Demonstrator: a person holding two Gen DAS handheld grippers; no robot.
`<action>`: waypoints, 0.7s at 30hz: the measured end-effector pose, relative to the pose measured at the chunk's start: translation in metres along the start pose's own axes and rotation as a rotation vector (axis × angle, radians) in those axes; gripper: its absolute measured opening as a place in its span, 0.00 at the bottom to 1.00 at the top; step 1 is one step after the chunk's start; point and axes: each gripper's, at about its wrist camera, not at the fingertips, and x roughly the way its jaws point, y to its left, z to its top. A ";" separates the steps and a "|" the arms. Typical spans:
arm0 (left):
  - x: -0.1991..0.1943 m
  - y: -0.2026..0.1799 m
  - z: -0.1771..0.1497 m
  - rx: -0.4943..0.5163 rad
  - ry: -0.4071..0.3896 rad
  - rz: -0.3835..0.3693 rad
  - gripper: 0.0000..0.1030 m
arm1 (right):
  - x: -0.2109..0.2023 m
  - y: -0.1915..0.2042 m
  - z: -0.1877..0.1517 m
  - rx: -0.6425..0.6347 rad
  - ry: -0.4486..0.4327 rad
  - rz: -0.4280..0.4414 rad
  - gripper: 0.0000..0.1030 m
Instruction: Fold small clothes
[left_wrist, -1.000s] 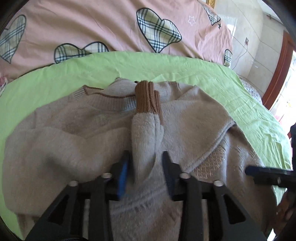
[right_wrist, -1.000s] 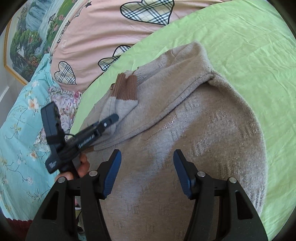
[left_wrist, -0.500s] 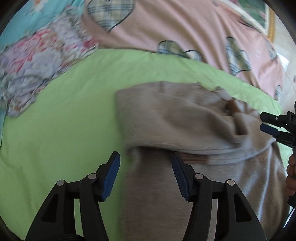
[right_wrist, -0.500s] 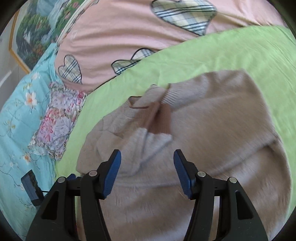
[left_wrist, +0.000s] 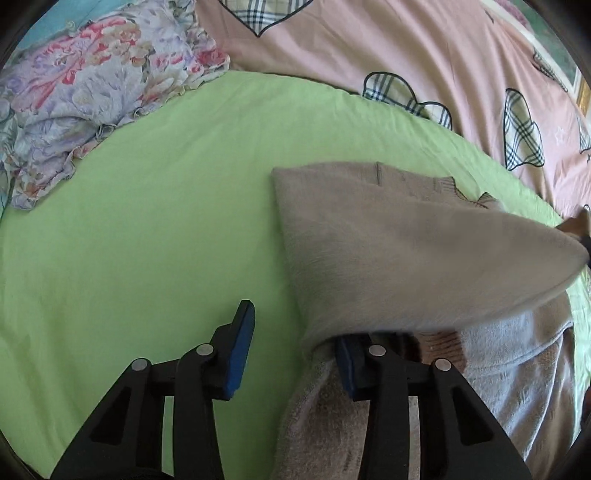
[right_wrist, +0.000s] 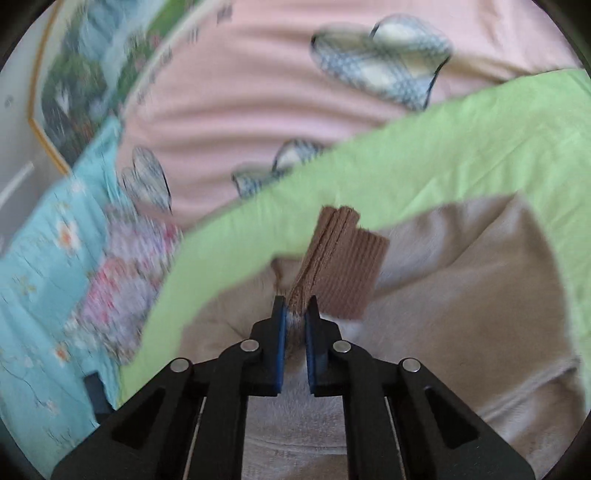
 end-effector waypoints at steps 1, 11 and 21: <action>0.003 -0.003 -0.004 0.009 0.016 -0.001 0.42 | -0.006 -0.012 -0.004 0.008 -0.004 -0.034 0.09; 0.001 -0.006 -0.012 0.011 0.002 0.022 0.40 | 0.008 -0.085 -0.046 0.183 0.154 -0.120 0.35; -0.001 -0.001 -0.013 -0.027 -0.023 0.018 0.40 | -0.022 -0.061 -0.020 0.044 0.024 -0.175 0.08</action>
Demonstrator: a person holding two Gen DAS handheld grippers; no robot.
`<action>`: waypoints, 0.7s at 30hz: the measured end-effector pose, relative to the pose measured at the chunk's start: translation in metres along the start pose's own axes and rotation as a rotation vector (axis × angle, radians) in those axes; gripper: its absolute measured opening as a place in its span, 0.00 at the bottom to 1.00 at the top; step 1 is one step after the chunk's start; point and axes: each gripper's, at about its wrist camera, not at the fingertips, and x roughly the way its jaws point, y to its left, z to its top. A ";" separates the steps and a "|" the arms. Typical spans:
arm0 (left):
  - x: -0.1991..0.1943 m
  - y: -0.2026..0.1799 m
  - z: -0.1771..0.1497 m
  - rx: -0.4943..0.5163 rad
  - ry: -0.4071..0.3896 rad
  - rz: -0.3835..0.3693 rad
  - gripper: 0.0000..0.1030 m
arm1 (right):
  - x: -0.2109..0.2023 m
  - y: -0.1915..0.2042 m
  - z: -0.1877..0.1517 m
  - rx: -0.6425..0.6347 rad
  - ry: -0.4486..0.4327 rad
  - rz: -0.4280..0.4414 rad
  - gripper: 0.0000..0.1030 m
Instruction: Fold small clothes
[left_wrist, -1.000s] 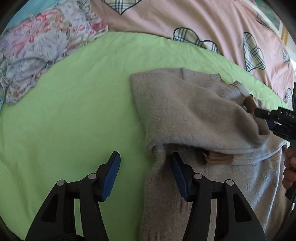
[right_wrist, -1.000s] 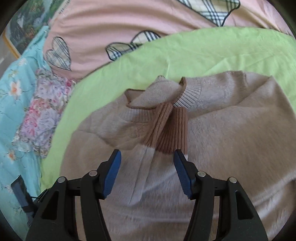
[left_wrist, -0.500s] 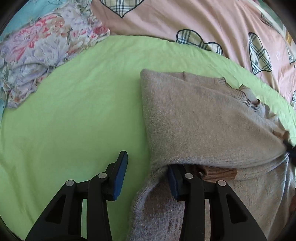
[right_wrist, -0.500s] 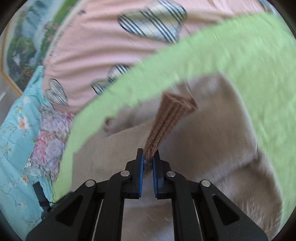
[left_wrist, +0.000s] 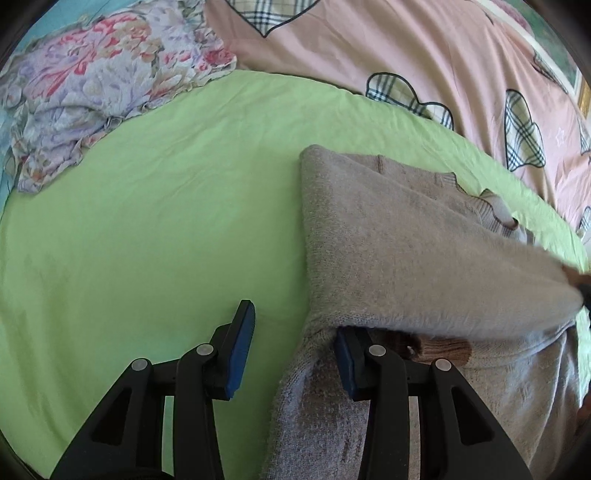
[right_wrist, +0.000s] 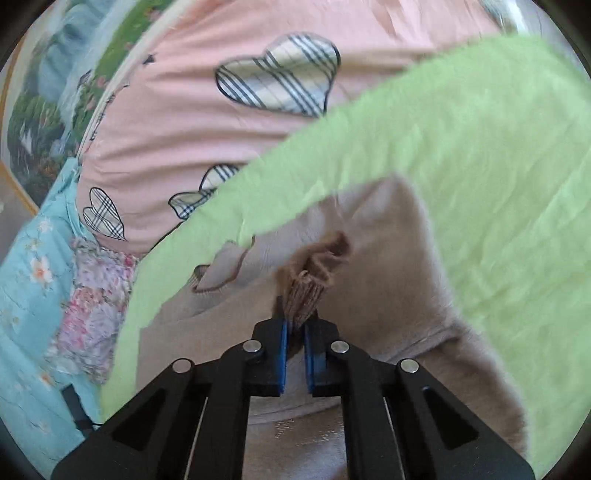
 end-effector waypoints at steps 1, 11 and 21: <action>0.001 0.000 0.000 0.000 0.004 0.003 0.40 | 0.007 -0.002 -0.003 -0.007 0.031 -0.020 0.08; -0.013 0.003 0.000 0.039 0.070 -0.169 0.41 | 0.031 -0.023 -0.024 0.022 0.148 -0.077 0.13; 0.030 -0.004 0.064 0.044 0.144 -0.239 0.79 | -0.021 -0.010 -0.021 0.006 -0.012 -0.128 0.45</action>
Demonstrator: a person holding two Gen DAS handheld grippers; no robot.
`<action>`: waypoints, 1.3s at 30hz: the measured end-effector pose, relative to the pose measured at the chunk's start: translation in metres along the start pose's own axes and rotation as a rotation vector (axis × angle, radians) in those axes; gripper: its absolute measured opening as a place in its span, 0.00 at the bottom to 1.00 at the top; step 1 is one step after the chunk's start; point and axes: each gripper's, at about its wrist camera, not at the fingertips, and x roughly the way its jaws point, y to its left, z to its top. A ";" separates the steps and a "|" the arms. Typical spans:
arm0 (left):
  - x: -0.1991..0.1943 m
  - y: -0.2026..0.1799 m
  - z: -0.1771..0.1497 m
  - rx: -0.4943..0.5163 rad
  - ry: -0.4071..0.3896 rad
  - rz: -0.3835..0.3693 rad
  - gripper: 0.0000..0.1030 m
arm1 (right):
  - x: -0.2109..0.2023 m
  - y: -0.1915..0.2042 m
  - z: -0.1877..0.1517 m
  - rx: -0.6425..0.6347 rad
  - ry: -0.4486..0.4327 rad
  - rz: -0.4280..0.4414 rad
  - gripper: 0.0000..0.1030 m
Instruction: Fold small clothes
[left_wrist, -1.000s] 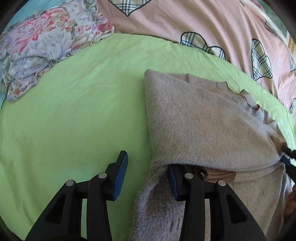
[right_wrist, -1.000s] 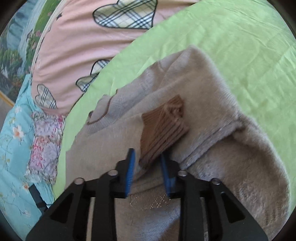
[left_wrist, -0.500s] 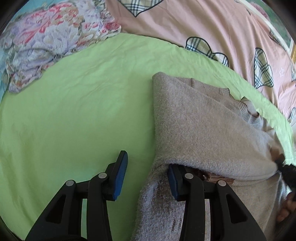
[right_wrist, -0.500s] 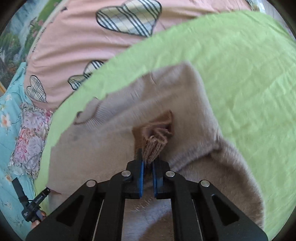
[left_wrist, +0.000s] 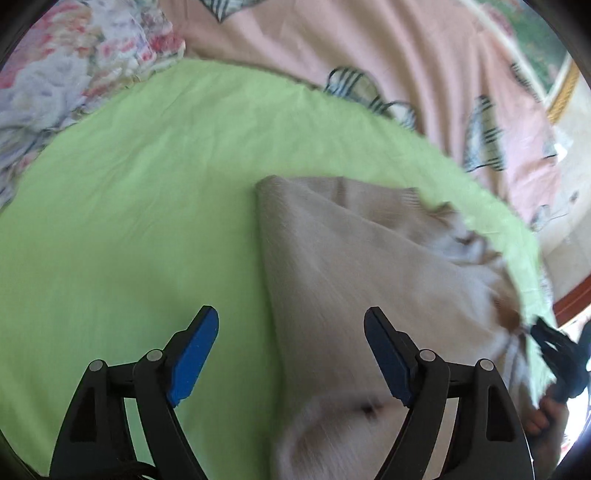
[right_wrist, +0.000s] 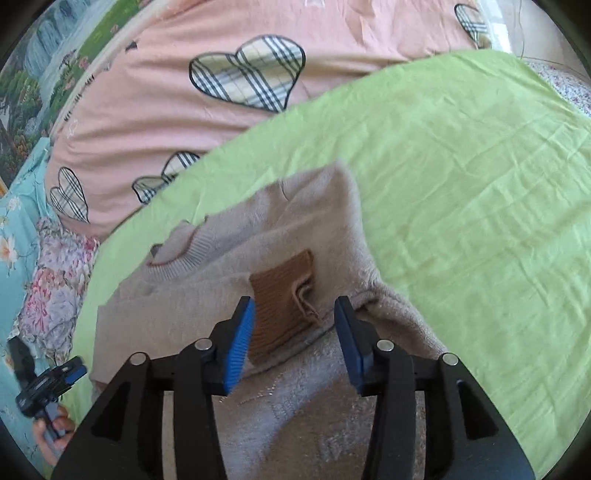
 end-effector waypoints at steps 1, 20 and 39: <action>0.014 0.001 0.007 -0.013 0.034 -0.007 0.78 | -0.002 0.004 -0.001 -0.002 0.001 0.014 0.45; -0.020 -0.033 -0.016 0.053 -0.114 0.105 0.24 | -0.024 0.001 -0.031 -0.061 0.110 0.042 0.59; -0.133 -0.032 -0.209 0.071 -0.008 -0.058 0.52 | -0.124 -0.027 -0.088 -0.099 0.128 0.075 0.60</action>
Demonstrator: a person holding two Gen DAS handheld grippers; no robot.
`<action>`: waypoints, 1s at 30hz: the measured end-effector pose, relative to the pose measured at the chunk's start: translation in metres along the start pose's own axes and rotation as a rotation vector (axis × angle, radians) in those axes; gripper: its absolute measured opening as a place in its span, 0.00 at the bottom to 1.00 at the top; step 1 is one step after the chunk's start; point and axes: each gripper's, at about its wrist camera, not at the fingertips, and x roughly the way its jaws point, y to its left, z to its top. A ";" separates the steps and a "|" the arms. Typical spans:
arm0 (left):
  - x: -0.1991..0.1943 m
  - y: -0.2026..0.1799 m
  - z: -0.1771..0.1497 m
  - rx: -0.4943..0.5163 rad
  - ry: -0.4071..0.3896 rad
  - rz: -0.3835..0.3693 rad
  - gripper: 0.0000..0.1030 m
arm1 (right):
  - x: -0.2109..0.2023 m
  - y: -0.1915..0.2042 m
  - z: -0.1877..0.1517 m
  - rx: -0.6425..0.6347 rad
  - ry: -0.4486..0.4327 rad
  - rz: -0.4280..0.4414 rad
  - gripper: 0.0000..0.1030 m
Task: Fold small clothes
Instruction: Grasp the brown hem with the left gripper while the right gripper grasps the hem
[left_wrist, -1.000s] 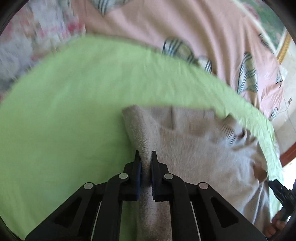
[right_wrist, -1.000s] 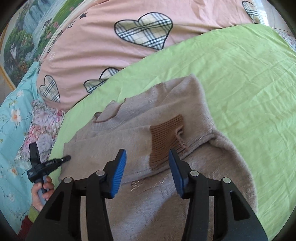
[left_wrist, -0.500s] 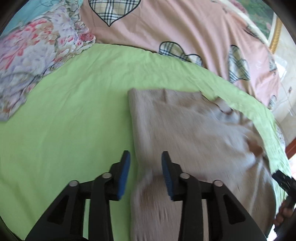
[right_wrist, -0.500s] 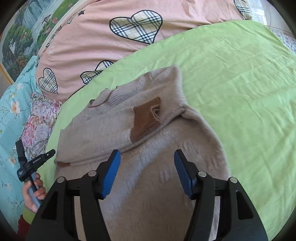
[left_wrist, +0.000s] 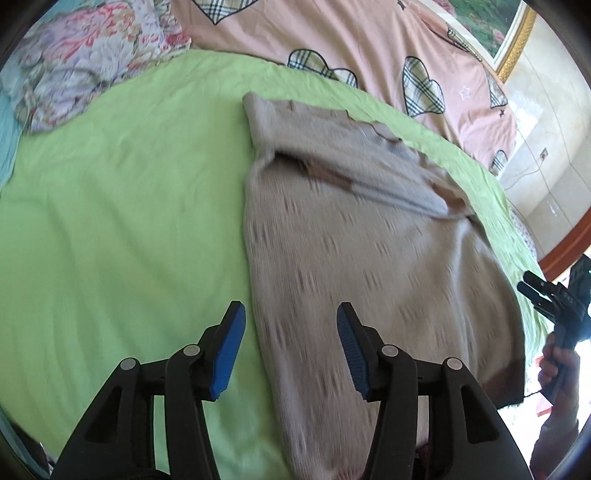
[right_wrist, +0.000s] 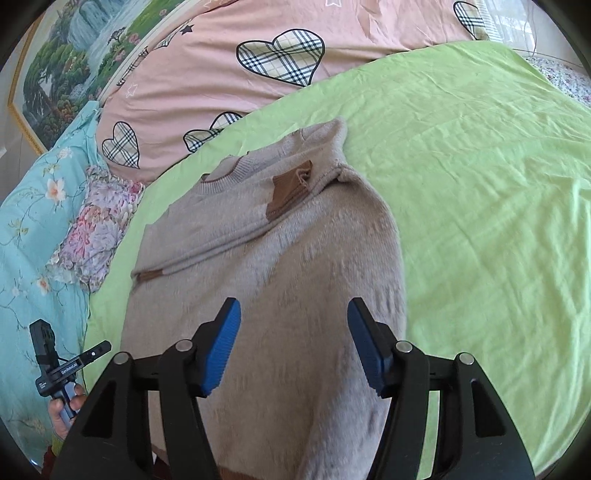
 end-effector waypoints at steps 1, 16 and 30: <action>-0.003 0.000 -0.009 -0.002 0.010 -0.009 0.52 | -0.003 -0.002 -0.003 -0.004 0.003 0.001 0.60; -0.018 0.000 -0.109 0.024 0.173 -0.111 0.52 | -0.049 -0.065 -0.062 0.132 0.064 0.136 0.46; 0.012 -0.023 -0.113 0.073 0.247 -0.136 0.12 | -0.030 -0.040 -0.084 0.017 0.138 0.149 0.08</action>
